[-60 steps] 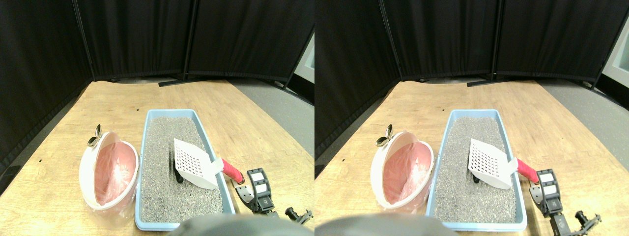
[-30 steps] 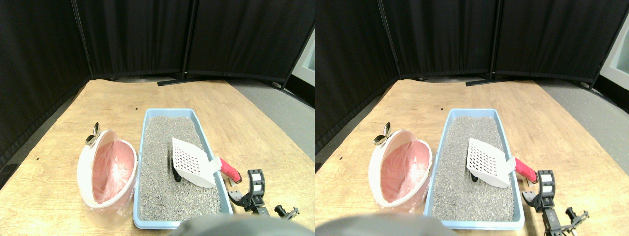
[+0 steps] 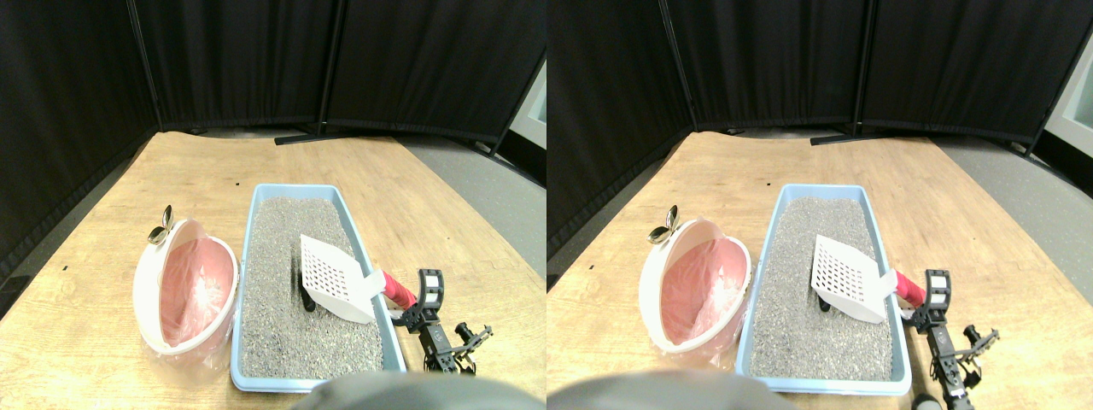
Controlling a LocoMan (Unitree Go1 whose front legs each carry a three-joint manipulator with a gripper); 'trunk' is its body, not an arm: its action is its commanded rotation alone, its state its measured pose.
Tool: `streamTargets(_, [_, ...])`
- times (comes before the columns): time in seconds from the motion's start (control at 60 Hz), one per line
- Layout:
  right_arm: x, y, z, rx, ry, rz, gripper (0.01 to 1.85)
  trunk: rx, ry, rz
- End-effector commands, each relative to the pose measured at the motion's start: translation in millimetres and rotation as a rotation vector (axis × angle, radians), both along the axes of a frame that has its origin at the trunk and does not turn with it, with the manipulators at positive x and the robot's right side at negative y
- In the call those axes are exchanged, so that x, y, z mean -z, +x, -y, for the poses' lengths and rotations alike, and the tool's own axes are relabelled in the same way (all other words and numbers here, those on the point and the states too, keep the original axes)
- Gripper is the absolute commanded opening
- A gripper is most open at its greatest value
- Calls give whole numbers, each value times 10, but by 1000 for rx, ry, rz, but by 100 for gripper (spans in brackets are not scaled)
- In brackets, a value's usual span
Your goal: Scoop (unimanual)
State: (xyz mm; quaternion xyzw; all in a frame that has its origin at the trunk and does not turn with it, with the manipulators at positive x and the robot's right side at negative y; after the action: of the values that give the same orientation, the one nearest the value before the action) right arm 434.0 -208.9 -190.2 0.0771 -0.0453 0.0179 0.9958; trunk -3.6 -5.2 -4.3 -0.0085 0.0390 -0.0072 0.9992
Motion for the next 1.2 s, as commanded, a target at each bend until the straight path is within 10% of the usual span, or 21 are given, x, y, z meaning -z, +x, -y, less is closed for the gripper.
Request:
streamTargets(0.017, [-13,29,-1,6,15,31,112,-14,-26,-26])
streamTargets(1.2, [32,258,75,87,107,-21,89,10,-28,-4])
